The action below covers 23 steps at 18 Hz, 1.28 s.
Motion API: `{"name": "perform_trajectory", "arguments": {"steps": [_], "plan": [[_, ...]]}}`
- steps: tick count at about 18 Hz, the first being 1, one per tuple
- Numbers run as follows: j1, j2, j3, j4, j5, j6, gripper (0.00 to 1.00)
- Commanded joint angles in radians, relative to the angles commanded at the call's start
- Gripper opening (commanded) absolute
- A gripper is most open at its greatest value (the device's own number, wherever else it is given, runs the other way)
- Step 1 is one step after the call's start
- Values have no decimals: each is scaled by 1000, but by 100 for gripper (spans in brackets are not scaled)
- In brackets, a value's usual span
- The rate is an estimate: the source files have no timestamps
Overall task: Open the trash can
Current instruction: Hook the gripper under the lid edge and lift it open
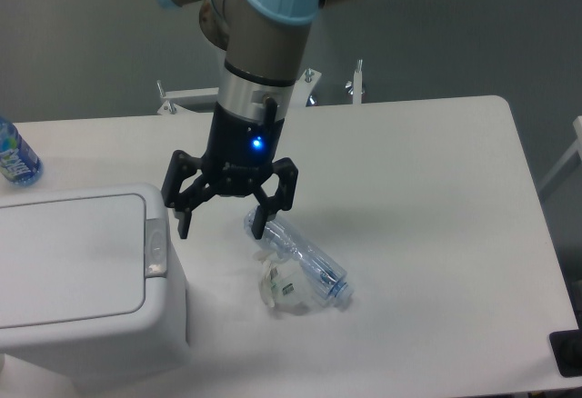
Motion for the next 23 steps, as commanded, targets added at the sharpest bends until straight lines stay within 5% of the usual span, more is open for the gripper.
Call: {"name": "perform_trajectory", "arguments": {"steps": [23], "plan": [[-14, -34, -2, 5, 6, 6, 100]]}}
